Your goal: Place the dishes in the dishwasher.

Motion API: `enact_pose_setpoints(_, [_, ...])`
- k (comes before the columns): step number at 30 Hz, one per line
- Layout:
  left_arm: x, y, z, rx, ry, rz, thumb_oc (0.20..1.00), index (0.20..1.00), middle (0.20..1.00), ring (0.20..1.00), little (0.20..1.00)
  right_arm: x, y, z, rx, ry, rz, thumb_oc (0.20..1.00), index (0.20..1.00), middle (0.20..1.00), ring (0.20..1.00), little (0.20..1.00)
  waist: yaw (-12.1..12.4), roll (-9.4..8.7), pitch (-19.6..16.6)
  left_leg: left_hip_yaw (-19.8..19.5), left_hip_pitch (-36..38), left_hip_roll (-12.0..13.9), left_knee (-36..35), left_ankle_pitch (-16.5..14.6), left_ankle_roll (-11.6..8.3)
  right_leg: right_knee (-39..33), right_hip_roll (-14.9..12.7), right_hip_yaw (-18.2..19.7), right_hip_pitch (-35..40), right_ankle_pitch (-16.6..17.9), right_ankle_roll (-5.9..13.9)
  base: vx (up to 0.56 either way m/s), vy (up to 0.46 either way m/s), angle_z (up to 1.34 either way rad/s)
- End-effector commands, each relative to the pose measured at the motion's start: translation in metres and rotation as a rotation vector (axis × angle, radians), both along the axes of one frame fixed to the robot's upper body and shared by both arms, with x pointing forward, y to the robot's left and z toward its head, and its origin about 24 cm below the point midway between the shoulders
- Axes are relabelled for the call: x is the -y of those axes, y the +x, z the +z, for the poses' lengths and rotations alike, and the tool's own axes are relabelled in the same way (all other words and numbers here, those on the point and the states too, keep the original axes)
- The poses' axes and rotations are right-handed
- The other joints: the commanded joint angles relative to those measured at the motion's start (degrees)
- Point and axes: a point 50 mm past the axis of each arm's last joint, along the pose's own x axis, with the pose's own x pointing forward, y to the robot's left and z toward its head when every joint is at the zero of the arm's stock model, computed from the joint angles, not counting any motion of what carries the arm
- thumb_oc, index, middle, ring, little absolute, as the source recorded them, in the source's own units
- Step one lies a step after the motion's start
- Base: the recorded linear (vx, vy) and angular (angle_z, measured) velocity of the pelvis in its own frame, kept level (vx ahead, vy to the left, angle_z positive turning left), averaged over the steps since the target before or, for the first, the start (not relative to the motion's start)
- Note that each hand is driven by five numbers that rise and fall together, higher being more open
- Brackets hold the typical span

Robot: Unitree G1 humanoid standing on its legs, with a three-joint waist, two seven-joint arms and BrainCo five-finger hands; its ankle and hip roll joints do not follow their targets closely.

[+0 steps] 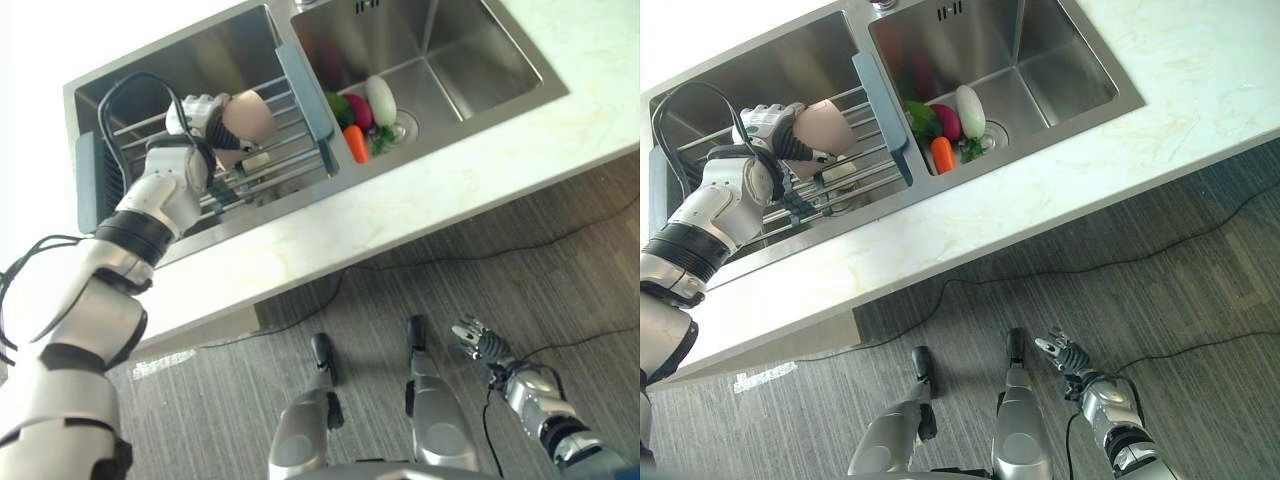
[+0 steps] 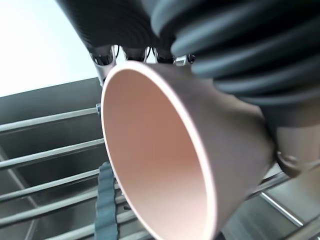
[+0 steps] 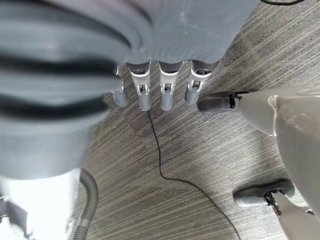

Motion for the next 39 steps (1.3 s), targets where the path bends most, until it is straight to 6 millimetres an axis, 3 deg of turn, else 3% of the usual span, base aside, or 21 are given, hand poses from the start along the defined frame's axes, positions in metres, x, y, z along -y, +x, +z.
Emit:
enact_pose_setpoints(1, [-0.018,-0.004,-0.003,0.042,0.009,0.035,0.200,0.200,0.200,0.200,0.200,0.001,0.010,0.008,0.061,0.015,-0.015,1.000,1.000,1.000,1.000,1.000,-0.39,-2.57,0.40,-3.43,2.18,0.98,-0.03,-6.46,-2.02,0.11,-6.68,2.29,0.02,-0.31,7.36,0.00,-0.032,0.02])
enact_pose_setpoints(8, [-0.012,-0.029,0.053,0.397,-0.130,-0.129,0.200,0.200,0.200,0.200,0.200,0.000,-0.004,0.000,0.055,0.047,-0.078,1.000,1.000,1.000,1.000,1.000,1.60,-2.37,-0.31,-4.26,2.26,1.26,-0.03,-6.57,-2.14,0.00,-6.96,0.85,0.72,-0.68,7.58,0.01,-0.046,0.07])
enact_pose_setpoints(13, [-0.009,-0.048,0.069,0.525,-0.186,-0.201,0.200,0.200,0.200,0.200,0.200,-0.006,-0.009,-0.005,0.048,0.067,-0.100,1.000,1.000,1.000,1.000,1.000,2.91,-2.31,-0.66,-4.98,2.35,1.34,-0.03,-6.66,-2.03,0.00,-7.12,0.19,1.31,-0.95,7.75,0.04,-0.041,0.05])
enact_pose_setpoints(17, [-0.007,-0.056,0.062,0.480,-0.247,-0.251,0.200,0.200,0.200,0.200,0.200,-0.010,-0.012,-0.007,0.051,0.079,-0.117,1.000,1.000,1.000,1.000,1.000,3.82,-2.28,-0.42,-5.75,1.86,1.36,-0.03,-6.46,-1.97,0.00,-7.28,-0.47,1.40,-0.94,7.95,0.01,-0.032,0.08])
enact_pose_setpoints(22, [0.000,-0.057,0.047,0.391,-0.442,-0.317,0.200,0.200,0.200,0.200,0.200,-0.013,-0.014,-0.008,0.055,0.090,-0.131,1.000,1.000,1.000,1.000,1.000,4.20,-2.46,-0.18,-6.04,1.65,1.61,-0.03,-6.33,-1.81,0.00,-7.36,-1.24,1.61,-0.95,8.13,-0.01,-0.031,0.08])
enact_pose_setpoints(26, [-0.002,-0.065,0.059,0.520,-0.441,-0.338,0.200,0.200,0.200,0.200,0.200,-0.014,-0.017,-0.010,0.055,0.098,-0.142,1.000,1.000,1.000,1.000,1.000,4.67,-2.49,-0.43,-6.25,1.81,1.72,-0.03,-6.37,-1.80,0.00,-7.37,-1.63,1.90,-1.12,8.15,0.00,-0.007,0.01])
enact_pose_setpoints(31, [-0.011,-0.090,0.069,0.739,-0.406,-0.396,0.200,0.200,0.200,0.200,0.200,-0.020,-0.032,-0.021,0.025,0.115,-0.176,1.000,1.000,1.000,1.000,1.000,6.22,-2.46,-2.52,-6.61,2.94,1.92,-0.03,-6.59,-1.94,0.00,-7.40,-3.19,3.43,-1.84,8.07,0.02,-0.033,0.06])
enact_pose_setpoints(39, [-0.032,-0.131,0.038,1.013,-0.382,-0.336,0.200,0.200,0.200,0.200,0.200,-0.031,-0.073,-0.047,-0.090,0.149,-0.252,1.000,1.000,1.000,1.000,1.000,9.14,-2.46,-9.42,-6.97,8.33,2.54,0.42,-7.57,-1.70,0.01,-7.11,-5.87,10.05,-4.35,7.17,0.11,-0.051,0.11])
